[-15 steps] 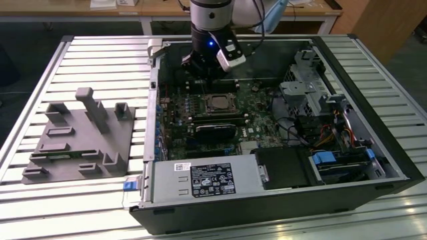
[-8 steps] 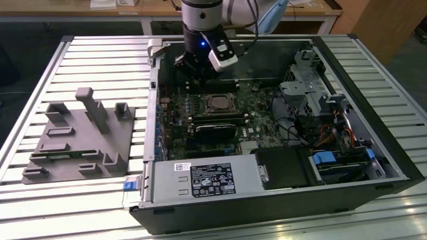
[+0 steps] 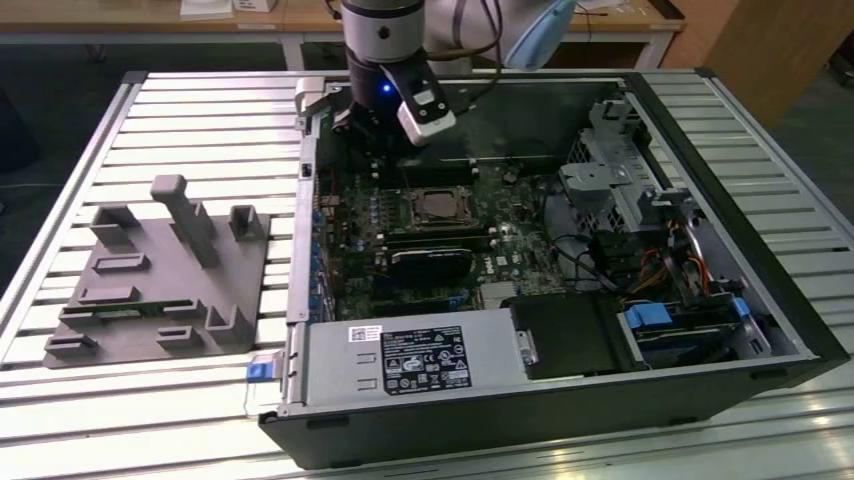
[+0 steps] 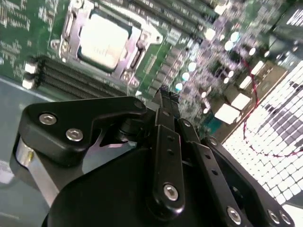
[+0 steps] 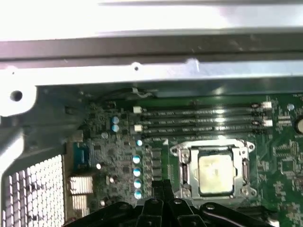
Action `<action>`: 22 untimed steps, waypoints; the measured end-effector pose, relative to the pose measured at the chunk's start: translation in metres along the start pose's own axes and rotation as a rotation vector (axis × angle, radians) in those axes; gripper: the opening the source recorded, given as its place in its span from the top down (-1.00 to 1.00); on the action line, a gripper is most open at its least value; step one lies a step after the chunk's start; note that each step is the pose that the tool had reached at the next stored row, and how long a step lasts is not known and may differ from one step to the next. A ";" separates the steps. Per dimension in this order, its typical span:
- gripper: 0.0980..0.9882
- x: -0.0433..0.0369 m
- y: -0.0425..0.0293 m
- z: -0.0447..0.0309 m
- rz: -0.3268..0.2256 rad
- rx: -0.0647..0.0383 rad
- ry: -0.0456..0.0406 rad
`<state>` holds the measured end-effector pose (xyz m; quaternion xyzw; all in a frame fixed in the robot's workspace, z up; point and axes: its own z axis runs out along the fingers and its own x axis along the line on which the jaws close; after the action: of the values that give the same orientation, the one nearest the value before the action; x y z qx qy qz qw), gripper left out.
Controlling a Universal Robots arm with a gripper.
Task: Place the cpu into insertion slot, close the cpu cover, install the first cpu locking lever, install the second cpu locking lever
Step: 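Install the first cpu locking lever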
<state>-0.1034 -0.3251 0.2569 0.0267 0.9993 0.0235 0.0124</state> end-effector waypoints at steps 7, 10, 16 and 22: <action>0.98 0.0041 -0.0003 0.0002 0.003 -0.124 0.0058; 0.98 0.0044 -0.0005 0.0004 0.004 -0.169 0.0081; 0.98 0.0032 -0.0005 0.0020 0.005 -0.203 0.0098; 0.98 -0.0113 0.0001 0.0030 0.005 -0.204 0.0106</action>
<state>-0.0920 -0.3254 0.2542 0.0277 0.9917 0.1255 0.0097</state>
